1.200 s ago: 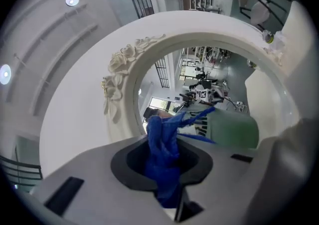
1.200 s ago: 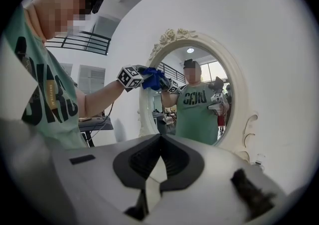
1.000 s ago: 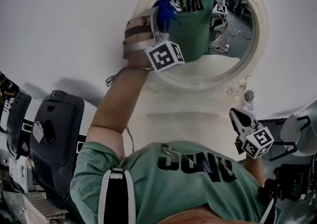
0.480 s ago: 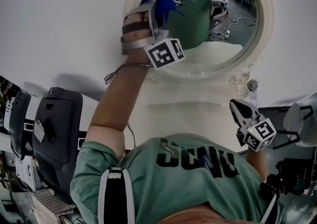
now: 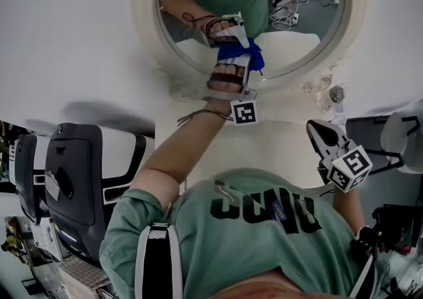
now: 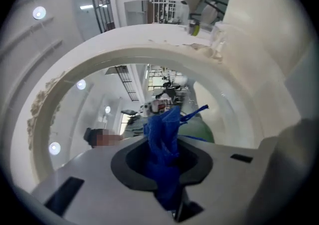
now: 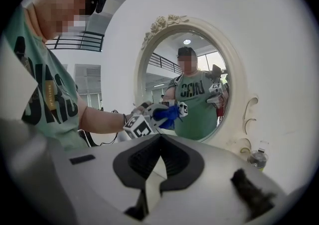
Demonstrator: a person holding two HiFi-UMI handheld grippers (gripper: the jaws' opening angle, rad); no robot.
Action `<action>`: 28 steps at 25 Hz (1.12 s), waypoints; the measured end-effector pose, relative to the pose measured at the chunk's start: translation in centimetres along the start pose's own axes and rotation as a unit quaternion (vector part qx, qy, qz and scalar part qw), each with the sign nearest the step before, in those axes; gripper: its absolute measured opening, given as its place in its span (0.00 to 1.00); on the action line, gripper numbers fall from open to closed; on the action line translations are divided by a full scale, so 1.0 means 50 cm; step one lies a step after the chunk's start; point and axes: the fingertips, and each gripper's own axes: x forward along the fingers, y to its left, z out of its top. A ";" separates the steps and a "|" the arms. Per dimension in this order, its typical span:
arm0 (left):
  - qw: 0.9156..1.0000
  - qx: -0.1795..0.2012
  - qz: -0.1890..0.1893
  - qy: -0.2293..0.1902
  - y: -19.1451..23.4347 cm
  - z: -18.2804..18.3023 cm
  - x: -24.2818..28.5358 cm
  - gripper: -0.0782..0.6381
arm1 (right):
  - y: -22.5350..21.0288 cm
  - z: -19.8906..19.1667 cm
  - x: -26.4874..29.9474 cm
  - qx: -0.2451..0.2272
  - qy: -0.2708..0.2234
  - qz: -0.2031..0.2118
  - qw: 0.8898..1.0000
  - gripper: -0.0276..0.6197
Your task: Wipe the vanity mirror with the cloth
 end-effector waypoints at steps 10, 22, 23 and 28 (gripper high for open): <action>0.987 0.054 -0.154 -0.009 -0.292 0.058 0.012 0.21 | -0.018 -0.020 0.003 0.013 0.014 -0.013 1.000 0.05; 0.980 -0.032 -0.192 -0.043 -0.180 0.069 -0.012 0.22 | 0.005 -0.001 -0.001 0.000 -0.003 -0.006 1.000 0.05; 0.985 -0.053 -0.159 -0.048 -0.106 0.064 -0.015 0.22 | 0.006 0.003 -0.004 -0.003 -0.003 -0.006 1.000 0.05; 0.990 -0.129 0.036 -0.032 0.323 -0.046 -0.049 0.22 | 0.012 0.028 -0.009 -0.019 -0.020 -0.002 1.000 0.05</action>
